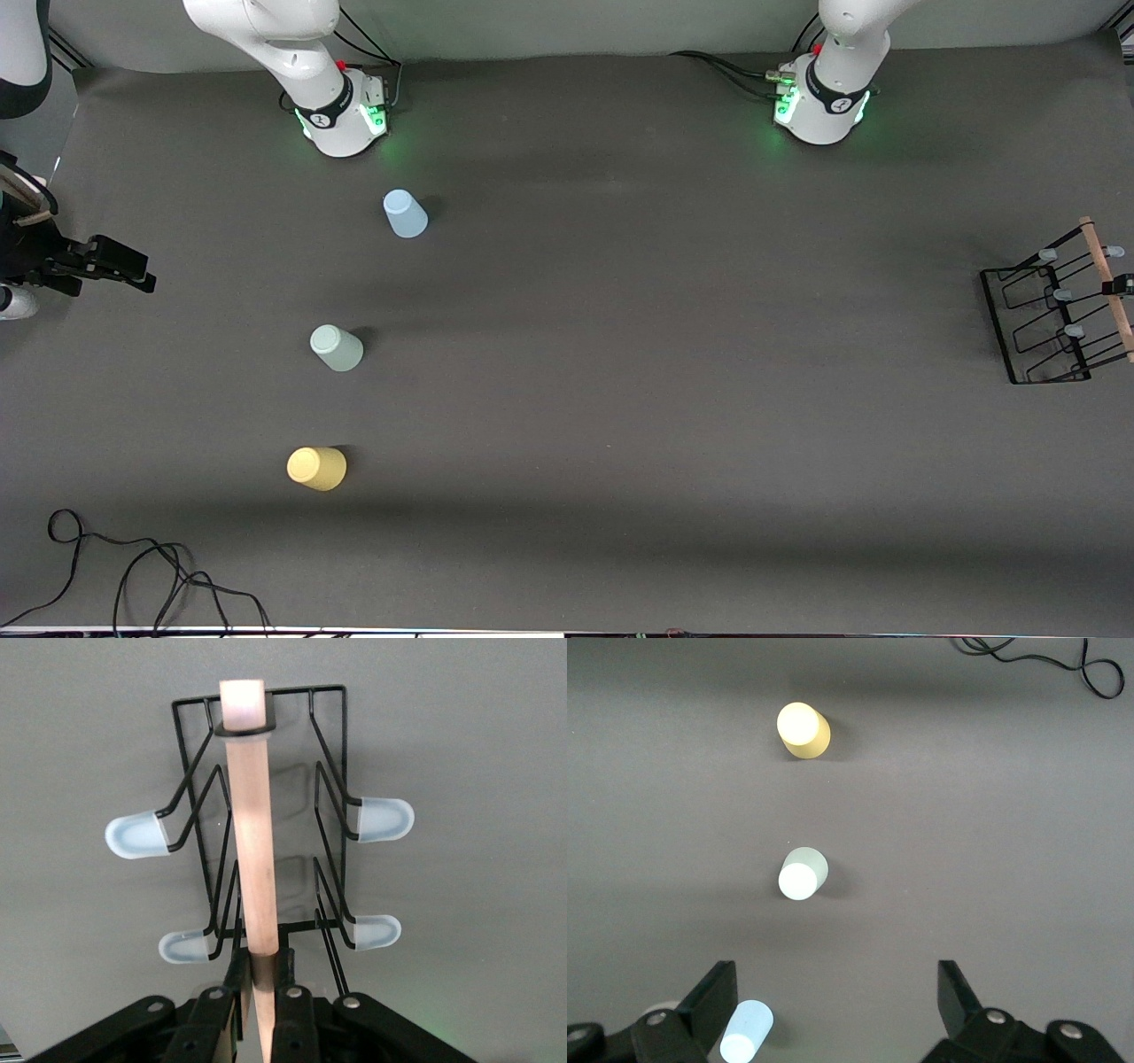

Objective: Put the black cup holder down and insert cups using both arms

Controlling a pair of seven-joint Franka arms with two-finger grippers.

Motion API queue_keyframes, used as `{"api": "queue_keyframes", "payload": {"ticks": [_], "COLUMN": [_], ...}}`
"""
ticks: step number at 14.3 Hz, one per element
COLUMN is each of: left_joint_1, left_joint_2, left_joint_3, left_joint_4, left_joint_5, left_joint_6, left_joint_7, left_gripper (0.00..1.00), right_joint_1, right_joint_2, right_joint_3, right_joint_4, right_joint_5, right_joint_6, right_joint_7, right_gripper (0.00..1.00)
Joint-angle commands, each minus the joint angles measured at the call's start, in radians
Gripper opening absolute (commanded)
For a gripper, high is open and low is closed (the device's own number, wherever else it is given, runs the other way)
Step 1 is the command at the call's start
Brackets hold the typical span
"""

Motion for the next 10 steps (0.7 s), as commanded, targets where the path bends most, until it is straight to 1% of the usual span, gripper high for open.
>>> {"api": "queue_keyframes", "payload": {"ticks": [1, 5, 7, 8, 10], "left_joint_1": [0.009, 0.009, 0.003, -0.006, -0.042], "left_joint_2": [0.053, 0.074, 0.062, 0.043, 0.003], "left_joint_3": [0.001, 0.001, 0.0, -0.005, -0.011], "left_joint_4": [0.009, 0.009, 0.016, 0.019, 0.073], "left_joint_5": [0.016, 0.016, 0.015, 0.015, 0.013], "left_joint_6": [0.01, 0.01, -0.014, -0.043, -0.186], "left_joint_7": [-0.009, -0.009, -0.019, -0.051, -0.086], "left_gripper": [0.0, 0.0, 0.0, 0.0, 0.0], "right_joint_1": [0.006, 0.005, 0.006, 0.006, 0.005], "right_joint_2": [-0.001, -0.001, -0.001, -0.001, -0.001], "right_joint_3": [-0.006, -0.006, -0.006, -0.006, -0.006], "right_joint_4": [0.004, 0.004, 0.004, 0.004, 0.003], "right_joint_5": [-0.005, -0.005, -0.005, -0.005, -0.005], "right_joint_6": [-0.007, -0.007, -0.007, -0.007, -0.007], "right_joint_7": [-0.009, -0.009, -0.009, -0.009, -0.009], "right_gripper": [1.0, 1.0, 1.0, 1.0, 1.0]}}
